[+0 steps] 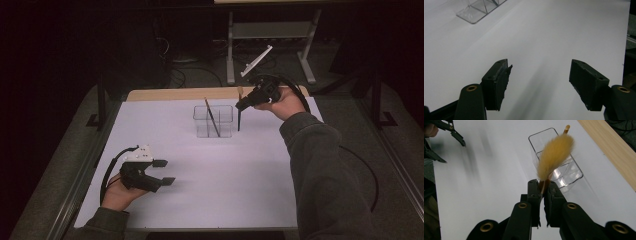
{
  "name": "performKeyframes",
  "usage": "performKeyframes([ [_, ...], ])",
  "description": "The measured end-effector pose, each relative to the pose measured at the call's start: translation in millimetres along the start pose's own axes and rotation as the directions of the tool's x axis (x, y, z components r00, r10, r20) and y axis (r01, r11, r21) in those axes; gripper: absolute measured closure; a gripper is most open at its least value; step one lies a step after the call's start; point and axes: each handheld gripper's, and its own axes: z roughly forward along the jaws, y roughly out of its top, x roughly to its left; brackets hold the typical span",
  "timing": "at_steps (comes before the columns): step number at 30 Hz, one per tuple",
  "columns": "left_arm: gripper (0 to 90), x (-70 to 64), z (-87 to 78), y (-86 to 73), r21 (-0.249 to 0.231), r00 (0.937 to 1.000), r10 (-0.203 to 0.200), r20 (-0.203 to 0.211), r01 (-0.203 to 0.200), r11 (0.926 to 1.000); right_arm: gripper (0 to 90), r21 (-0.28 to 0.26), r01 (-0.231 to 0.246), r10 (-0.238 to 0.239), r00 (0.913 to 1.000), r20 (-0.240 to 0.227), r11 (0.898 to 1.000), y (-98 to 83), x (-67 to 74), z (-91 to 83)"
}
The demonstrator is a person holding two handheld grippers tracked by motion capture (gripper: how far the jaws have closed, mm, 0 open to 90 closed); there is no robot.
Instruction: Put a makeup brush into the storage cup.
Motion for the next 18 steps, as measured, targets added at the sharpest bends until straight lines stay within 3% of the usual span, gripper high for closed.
performKeyframes([
  [18, 31.3, 1.7, -2.9, -0.8, -0.006, 1.0, -0.002, -0.003, 0.002, 1.0, 82.6, 0.003, -0.013, 0.013, 0.9997, 0.021, 1.0, 24.8, -11.0, 7.6],
])
